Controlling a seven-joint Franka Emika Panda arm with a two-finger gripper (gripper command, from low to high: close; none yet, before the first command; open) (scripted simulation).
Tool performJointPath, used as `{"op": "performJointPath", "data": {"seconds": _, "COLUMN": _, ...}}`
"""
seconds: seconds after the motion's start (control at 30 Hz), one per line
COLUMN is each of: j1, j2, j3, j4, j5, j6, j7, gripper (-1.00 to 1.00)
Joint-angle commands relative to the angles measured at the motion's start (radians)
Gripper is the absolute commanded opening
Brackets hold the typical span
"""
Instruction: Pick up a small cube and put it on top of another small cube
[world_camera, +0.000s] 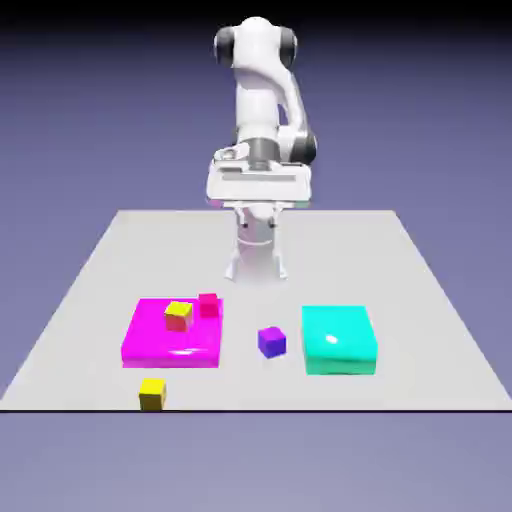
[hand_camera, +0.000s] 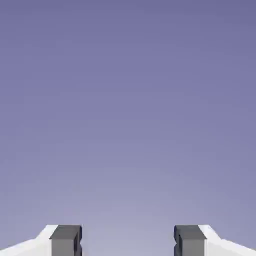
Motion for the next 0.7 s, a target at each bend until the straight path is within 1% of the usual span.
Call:
{"op": "performJointPath", "data": {"seconds": 0.0, "j1": 0.015, "j2": 0.036, "j3": -0.019, "j4": 0.020, "j5": -0.026, "j6": -0.017, "j7": -0.020, "gripper": 0.00}}
{"op": "performJointPath", "data": {"seconds": 0.67, "j1": 0.308, "j2": 0.761, "j3": -0.397, "j4": 0.413, "j5": -0.540, "j6": -0.357, "j7": -0.420, "gripper": 0.00}}
